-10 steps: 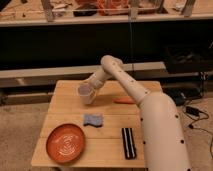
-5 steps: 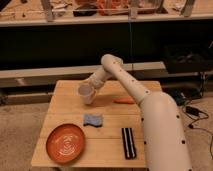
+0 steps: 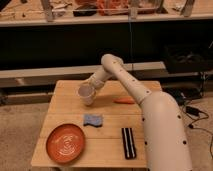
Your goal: Place the ceramic cup in the ceramic bowl
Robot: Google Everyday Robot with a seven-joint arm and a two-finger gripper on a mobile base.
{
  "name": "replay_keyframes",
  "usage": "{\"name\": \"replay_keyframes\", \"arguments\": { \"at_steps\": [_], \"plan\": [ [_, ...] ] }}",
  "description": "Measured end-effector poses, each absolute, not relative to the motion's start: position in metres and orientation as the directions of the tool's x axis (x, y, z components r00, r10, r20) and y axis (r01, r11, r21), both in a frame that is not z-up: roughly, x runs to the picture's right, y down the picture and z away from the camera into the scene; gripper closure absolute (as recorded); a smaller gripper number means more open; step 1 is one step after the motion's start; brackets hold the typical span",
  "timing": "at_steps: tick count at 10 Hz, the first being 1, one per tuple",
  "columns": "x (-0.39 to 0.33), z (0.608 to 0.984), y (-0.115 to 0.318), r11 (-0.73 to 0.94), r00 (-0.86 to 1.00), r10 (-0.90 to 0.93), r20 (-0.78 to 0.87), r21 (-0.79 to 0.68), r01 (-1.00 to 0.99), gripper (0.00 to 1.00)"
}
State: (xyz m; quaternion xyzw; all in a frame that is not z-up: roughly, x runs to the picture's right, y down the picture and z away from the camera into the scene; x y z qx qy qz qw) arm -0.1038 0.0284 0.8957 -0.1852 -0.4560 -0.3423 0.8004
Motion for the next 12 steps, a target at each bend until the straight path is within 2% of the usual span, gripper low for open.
{"name": "replay_keyframes", "arguments": {
  "at_steps": [6,8,12],
  "plan": [
    [-0.100,0.886,0.034,0.668,0.294,-0.409,0.864,0.063,0.742,0.99],
    [-0.098,0.882,0.036,0.654,0.273,-0.416,0.867,0.077,0.753,0.93],
    [-0.095,0.875,0.038,0.638,0.242,-0.424,0.873,0.097,0.764,0.93]
  ]
}}
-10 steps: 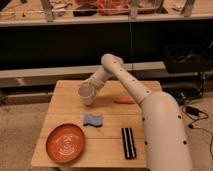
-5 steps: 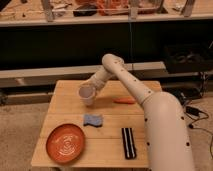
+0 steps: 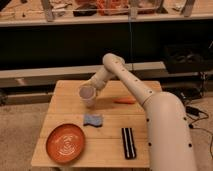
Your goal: Place the ceramic cup in the ceramic bowl
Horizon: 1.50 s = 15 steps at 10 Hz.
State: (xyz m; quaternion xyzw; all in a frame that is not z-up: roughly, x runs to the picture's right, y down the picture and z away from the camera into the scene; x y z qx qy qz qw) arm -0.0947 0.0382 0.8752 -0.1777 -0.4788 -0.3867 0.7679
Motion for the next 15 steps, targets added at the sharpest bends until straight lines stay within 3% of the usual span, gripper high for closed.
{"name": "replay_keyframes", "arguments": {
  "at_steps": [3,15],
  "plan": [
    [-0.092,0.870,0.041,0.624,0.221,-0.426,0.877,0.108,0.774,0.98],
    [-0.089,0.828,0.057,0.568,0.165,-0.425,0.890,0.120,0.814,0.98]
  ]
}}
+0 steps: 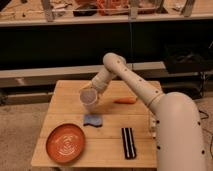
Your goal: Place the ceramic cup in the ceramic bowl
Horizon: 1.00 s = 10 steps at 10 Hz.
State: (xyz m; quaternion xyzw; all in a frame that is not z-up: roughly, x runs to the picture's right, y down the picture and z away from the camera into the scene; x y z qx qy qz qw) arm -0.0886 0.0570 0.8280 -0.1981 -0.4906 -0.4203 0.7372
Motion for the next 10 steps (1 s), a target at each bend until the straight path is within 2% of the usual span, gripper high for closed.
{"name": "replay_keyframes", "arguments": {
  "at_steps": [4,7,10],
  "plan": [
    [-0.096,0.795,0.080,0.532,0.135,-0.428,0.894,0.128,0.837,0.98],
    [-0.106,0.789,0.076,0.507,0.109,-0.432,0.895,0.141,0.850,0.98],
    [-0.122,0.758,0.086,0.467,0.071,-0.447,0.892,0.166,0.868,0.98]
  ]
}}
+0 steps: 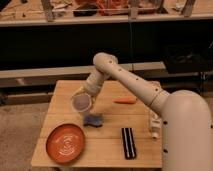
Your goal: Place the ceramic cup in the ceramic bowl
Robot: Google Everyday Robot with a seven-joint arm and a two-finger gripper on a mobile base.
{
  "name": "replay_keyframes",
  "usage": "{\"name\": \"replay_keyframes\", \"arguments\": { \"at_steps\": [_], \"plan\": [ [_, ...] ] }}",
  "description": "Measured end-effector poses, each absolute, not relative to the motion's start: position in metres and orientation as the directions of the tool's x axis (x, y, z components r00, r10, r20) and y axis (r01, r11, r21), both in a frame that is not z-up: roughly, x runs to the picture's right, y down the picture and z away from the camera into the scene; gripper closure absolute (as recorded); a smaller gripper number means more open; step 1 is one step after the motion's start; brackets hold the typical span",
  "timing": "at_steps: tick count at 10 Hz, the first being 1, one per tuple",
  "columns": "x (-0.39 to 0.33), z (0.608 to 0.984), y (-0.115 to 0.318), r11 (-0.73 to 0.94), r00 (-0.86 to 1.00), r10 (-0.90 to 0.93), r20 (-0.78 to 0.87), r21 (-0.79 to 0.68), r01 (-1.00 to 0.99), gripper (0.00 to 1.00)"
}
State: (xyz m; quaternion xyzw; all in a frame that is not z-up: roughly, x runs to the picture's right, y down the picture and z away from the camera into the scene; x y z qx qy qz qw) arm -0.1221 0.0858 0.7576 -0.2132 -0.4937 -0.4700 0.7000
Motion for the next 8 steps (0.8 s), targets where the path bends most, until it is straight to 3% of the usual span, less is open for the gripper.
{"name": "replay_keyframes", "arguments": {
  "at_steps": [8],
  "plan": [
    [-0.145,0.729,0.120,0.396,0.019,-0.454,0.891,0.183,0.900,0.98]
  ]
}}
